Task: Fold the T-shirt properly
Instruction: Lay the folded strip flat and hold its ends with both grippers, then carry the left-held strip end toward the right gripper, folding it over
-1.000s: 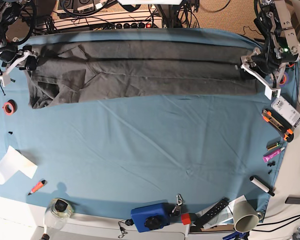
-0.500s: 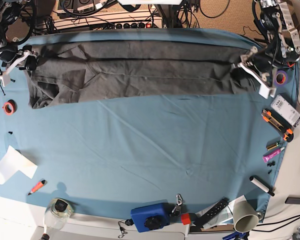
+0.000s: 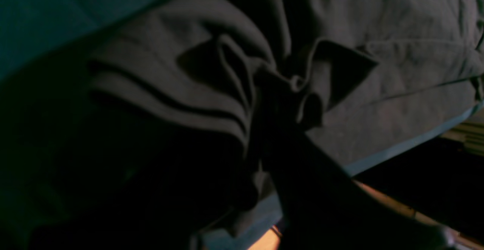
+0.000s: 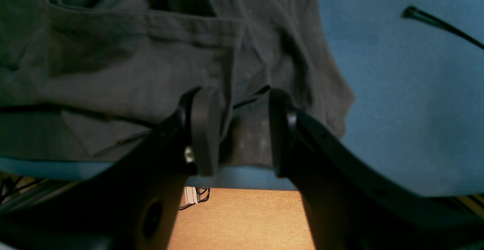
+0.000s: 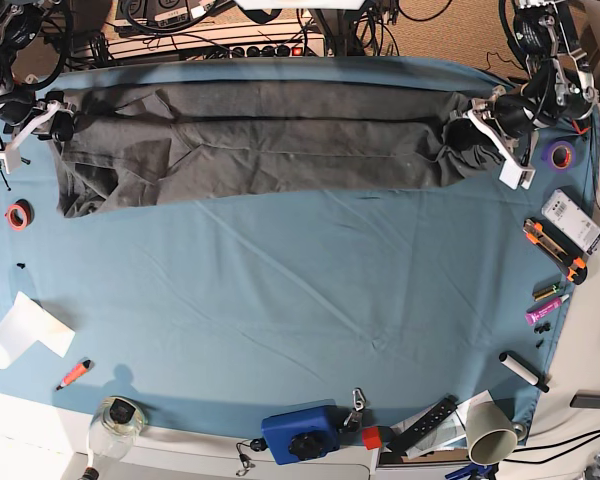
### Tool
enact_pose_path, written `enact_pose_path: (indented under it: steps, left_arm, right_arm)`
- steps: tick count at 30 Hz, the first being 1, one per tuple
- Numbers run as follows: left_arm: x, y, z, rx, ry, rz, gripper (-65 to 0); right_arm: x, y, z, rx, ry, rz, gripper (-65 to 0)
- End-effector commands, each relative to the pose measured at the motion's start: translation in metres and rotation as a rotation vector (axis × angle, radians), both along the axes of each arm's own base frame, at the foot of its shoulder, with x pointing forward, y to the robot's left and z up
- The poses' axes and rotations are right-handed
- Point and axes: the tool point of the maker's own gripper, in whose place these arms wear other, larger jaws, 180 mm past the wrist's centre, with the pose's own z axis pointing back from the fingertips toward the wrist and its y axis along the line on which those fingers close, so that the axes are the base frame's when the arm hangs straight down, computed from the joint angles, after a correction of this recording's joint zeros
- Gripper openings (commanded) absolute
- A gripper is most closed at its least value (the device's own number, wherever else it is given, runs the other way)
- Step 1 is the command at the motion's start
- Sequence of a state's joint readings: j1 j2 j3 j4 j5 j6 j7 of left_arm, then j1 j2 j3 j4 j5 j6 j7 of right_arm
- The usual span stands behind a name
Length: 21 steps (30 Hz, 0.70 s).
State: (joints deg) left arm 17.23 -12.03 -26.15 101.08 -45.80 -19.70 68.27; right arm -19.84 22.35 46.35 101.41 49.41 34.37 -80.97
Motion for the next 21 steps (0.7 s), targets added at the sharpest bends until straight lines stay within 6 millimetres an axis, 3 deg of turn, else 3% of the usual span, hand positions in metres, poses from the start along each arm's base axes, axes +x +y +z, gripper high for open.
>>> enact_pose_path:
  steps: [1, 6, 9, 13, 21]
  left_arm:
    - [-0.002, 0.003, -0.002, 0.041, 0.029, -0.013, -65.0]
    - [0.03, 0.01, 0.036, 0.147, -0.099, -0.026, -65.0]
    - [0.039, 0.006, 0.06, 0.175, -0.193, -0.043, -65.0]
    - [0.034, -0.006, 0.08, 0.155, -0.26, -0.076, -65.0]
    - [0.016, -0.06, 0.128, 0.018, -0.457, -0.288, -65.0]
  right_arm:
    - [0.008, -0.005, 0.014, -0.027, -0.042, 0.011, -43.0]
    - [0.008, -0.005, 0.014, -0.027, -0.042, 0.011, -43.0]
    - [0.008, -0.006, 0.014, -0.028, -0.042, 0.011, -43.0]
    - [0.008, -0.005, 0.014, -0.028, -0.042, 0.011, -43.0]
    - [0.008, -0.005, 0.014, -0.028, -0.042, 0.011, -43.0]
